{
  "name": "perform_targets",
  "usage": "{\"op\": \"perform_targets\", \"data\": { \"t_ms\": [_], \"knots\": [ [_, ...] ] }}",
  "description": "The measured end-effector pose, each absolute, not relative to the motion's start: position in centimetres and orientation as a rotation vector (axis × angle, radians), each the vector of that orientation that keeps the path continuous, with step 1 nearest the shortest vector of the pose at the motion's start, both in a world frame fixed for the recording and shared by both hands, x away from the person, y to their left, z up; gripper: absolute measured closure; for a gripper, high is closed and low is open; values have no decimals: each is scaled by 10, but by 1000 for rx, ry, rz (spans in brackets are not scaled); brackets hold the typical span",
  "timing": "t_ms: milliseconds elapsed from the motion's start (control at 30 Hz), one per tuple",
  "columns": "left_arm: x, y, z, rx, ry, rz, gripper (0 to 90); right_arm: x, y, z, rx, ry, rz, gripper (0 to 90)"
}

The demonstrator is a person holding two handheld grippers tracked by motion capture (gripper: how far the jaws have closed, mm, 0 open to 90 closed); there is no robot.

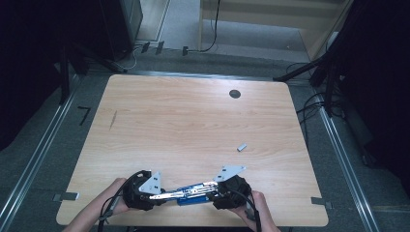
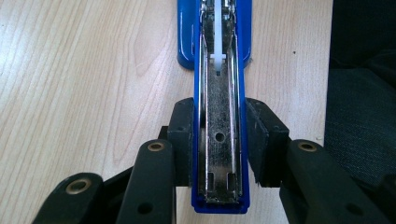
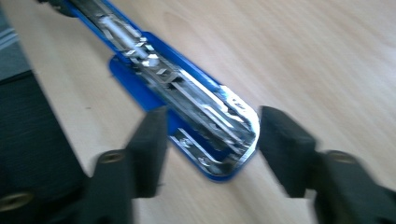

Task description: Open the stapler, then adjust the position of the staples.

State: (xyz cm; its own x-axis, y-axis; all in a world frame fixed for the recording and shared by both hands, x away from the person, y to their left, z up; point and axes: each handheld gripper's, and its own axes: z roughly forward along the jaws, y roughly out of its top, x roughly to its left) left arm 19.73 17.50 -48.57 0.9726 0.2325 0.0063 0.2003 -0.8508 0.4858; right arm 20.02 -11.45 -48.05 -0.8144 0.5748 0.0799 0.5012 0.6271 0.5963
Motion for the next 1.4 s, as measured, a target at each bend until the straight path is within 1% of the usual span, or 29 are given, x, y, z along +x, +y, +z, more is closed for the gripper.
{"op": "perform_targets", "data": {
  "t_ms": [33,67,233,267,300,467,500,800,1400],
  "knots": [
    [197,175,-485,2620,305,91,671,201,-117,-480,918,2723,946,367],
    [197,175,-485,2620,304,91,671,203,-121,-479,928,2716,964,320],
    [198,175,-484,2618,303,89,670,210,-140,-477,996,2677,933,162],
    [198,175,-484,2619,302,88,670,210,-140,-477,996,2677,933,162],
    [198,175,-484,2618,302,87,670,211,-146,-477,1030,2666,911,139],
    [198,175,-483,2617,298,87,670,216,-157,-478,1074,2653,895,116],
    [199,175,-483,2617,295,87,669,219,-162,-479,1092,2646,889,93],
    [199,177,-481,2605,289,89,668,228,-179,-483,1229,2622,854,26],
    [199,177,-481,2603,297,88,668,246,-191,-494,1346,2576,810,7]
  ]
}}
